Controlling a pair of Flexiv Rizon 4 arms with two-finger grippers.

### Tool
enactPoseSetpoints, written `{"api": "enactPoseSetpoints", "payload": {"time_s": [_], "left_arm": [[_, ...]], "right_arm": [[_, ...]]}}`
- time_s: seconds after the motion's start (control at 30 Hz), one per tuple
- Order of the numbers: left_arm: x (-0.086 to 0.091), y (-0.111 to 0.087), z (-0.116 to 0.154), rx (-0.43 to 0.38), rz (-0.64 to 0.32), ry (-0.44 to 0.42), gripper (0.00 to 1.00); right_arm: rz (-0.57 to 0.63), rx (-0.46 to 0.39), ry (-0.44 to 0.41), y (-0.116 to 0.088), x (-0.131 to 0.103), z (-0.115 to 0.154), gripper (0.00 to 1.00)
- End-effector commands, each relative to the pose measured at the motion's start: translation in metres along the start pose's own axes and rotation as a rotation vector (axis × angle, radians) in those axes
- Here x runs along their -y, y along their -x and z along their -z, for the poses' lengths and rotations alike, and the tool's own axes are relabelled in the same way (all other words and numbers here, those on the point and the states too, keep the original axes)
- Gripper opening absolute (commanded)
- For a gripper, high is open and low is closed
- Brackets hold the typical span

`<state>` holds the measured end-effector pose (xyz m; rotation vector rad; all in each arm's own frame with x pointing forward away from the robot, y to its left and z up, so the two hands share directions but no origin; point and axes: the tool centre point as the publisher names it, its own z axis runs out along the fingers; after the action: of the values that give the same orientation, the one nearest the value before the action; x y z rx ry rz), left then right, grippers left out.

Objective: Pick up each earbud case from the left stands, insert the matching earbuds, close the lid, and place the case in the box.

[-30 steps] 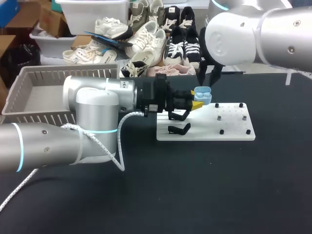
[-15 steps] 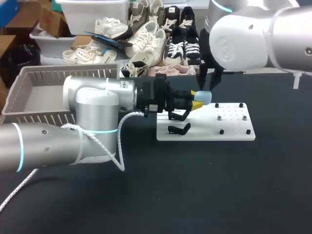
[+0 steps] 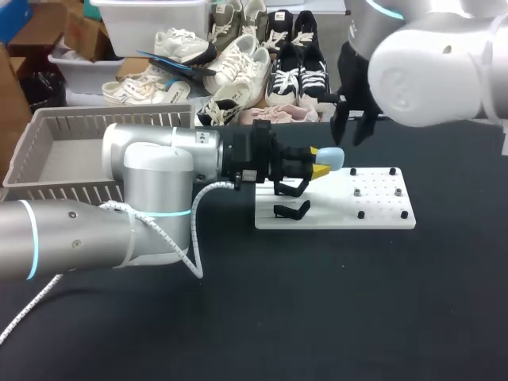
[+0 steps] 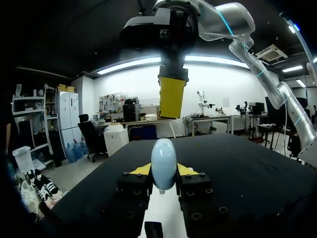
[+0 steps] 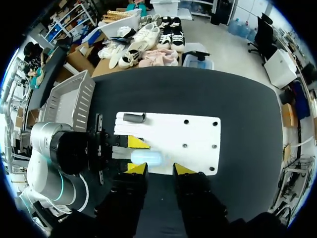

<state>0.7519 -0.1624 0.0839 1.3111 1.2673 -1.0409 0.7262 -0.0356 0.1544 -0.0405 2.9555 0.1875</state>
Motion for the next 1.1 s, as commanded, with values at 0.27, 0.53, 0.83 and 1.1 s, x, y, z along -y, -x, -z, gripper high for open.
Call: {"api": "enactPoseSetpoints", "payload": {"time_s": [0.27, 0.53, 0.83, 1.1], "left_arm": [[-0.003, 0.02, 0.111, -0.095, -0.06, 0.253, 0.0], [-0.004, 0.029, 0.214, -0.253, -0.087, 0.454, 0.0], [-0.008, 0.026, 0.261, -0.34, -0.076, 0.548, 0.0], [-0.025, 0.005, 0.286, -0.368, -0.033, 0.573, 0.0]], "right_arm": [[-0.116, 0.126, 0.011, -0.029, 0.042, -0.001, 0.3], [-0.159, 0.087, 0.01, -0.038, 0.046, -0.012, 0.3], [-0.18, 0.063, 0.006, -0.037, 0.04, -0.018, 0.3], [-0.188, 0.047, -0.004, -0.029, 0.029, -0.019, 0.3]]}}
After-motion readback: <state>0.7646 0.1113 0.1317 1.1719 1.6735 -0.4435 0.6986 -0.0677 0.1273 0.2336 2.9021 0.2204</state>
